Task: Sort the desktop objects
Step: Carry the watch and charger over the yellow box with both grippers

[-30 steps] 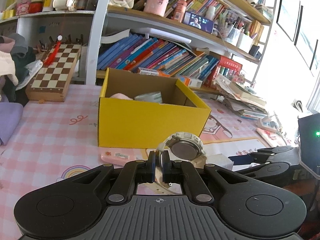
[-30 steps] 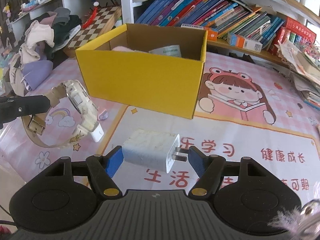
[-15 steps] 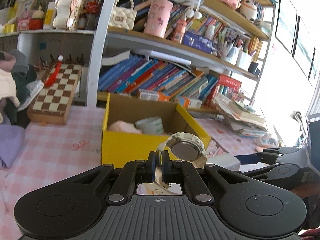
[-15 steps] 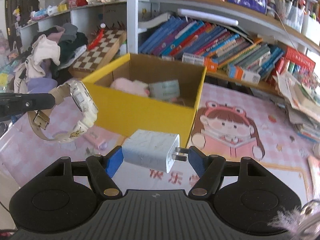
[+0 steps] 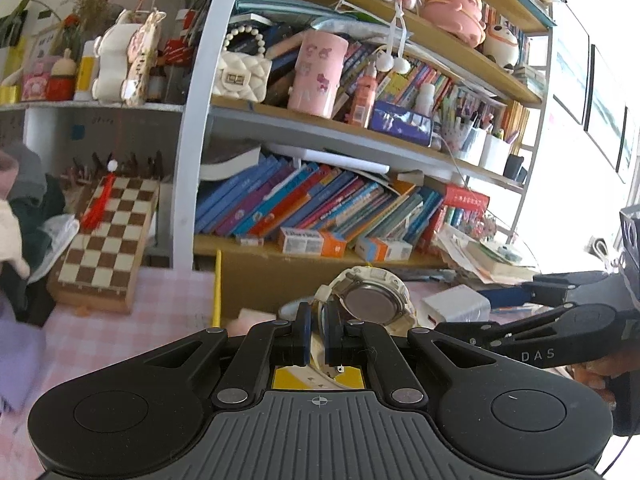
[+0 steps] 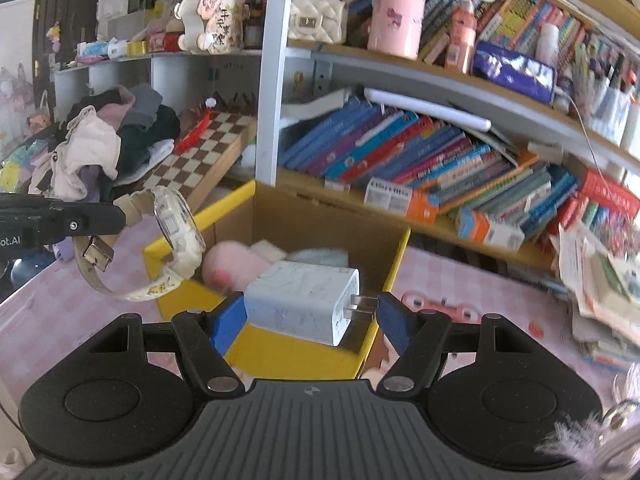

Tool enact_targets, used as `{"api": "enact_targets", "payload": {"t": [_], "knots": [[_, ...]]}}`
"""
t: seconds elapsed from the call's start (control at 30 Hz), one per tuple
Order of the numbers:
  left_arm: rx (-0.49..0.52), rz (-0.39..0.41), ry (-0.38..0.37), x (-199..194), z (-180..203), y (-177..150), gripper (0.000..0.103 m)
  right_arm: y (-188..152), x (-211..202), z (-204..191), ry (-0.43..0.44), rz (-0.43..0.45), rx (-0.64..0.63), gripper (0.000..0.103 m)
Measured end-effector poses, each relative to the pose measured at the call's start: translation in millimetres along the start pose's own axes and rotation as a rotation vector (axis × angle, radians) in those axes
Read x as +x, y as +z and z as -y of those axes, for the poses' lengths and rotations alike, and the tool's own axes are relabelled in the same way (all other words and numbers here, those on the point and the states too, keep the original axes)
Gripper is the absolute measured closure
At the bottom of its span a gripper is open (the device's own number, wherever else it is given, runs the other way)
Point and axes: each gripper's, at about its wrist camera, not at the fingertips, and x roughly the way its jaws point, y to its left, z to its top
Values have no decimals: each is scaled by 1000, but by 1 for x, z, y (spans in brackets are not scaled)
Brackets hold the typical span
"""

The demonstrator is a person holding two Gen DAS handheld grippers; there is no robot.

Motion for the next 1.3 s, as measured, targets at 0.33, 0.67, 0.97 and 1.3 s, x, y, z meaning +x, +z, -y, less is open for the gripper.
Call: {"api": "enact_targets", "payload": {"t": [0.33, 0.67, 0.97, 1.3], "knots": [[20, 1, 17, 40, -6, 22, 98, 30, 39, 18, 28, 5, -65, 34], [39, -63, 55, 82, -13, 26, 98, 44, 88, 23, 92, -43, -152, 34], [50, -155, 74, 109, -19, 17, 98, 43, 127, 26, 154, -128, -197, 34], [79, -264, 89, 135, -20, 6, 98, 32, 159, 26, 224, -239, -244, 34]]}}
